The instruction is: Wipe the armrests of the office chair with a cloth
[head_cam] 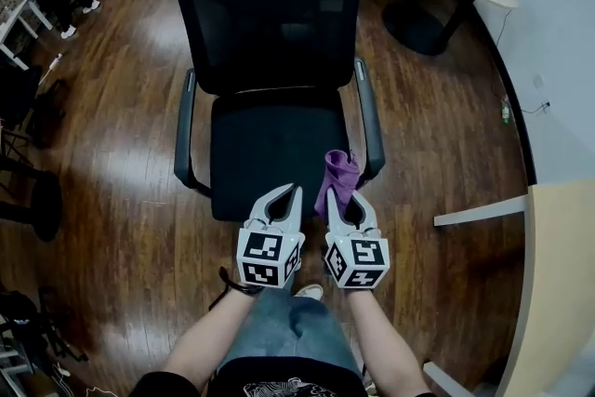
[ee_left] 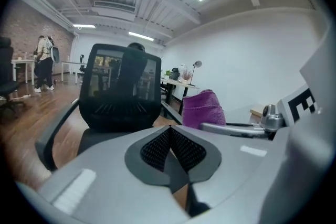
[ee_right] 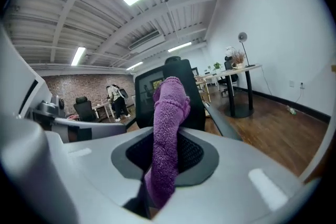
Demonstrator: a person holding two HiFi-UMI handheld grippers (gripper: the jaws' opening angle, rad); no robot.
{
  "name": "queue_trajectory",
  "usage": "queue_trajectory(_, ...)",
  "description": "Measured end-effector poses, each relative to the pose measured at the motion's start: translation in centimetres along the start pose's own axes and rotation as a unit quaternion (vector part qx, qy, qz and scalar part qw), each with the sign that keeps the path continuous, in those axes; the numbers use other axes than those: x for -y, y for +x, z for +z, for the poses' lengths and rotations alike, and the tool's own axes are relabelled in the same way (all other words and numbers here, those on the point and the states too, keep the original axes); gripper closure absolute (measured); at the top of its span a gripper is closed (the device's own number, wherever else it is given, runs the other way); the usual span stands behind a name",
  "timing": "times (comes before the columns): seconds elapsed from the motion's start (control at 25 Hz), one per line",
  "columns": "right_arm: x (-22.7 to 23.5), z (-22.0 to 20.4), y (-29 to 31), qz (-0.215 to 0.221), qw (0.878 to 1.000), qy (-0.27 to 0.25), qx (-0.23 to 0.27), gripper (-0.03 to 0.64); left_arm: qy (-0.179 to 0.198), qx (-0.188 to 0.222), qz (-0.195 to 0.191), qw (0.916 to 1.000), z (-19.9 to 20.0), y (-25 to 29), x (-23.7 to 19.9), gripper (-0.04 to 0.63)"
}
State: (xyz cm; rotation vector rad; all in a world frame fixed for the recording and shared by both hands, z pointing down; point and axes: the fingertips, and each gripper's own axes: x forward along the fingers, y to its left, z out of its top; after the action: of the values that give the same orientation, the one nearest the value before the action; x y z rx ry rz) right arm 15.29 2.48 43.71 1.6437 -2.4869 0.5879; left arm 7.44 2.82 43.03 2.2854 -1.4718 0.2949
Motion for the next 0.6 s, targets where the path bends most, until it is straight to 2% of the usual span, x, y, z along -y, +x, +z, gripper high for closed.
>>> queue_trajectory(0.28,-6.0,7.0,-3.6,0.049,0.996,-0.066,0.04,0.543,0.007,0.047,0.04,0.9981,5.2,-7.0,1.1,0.592)
queue_trajectory(0.6,-10.3,9.5,-6.1,0.088,0.991,-0.087,0.057,0.543,0.012,0.065,0.069,0.9954,7.1,-11.0,1.6,0.592)
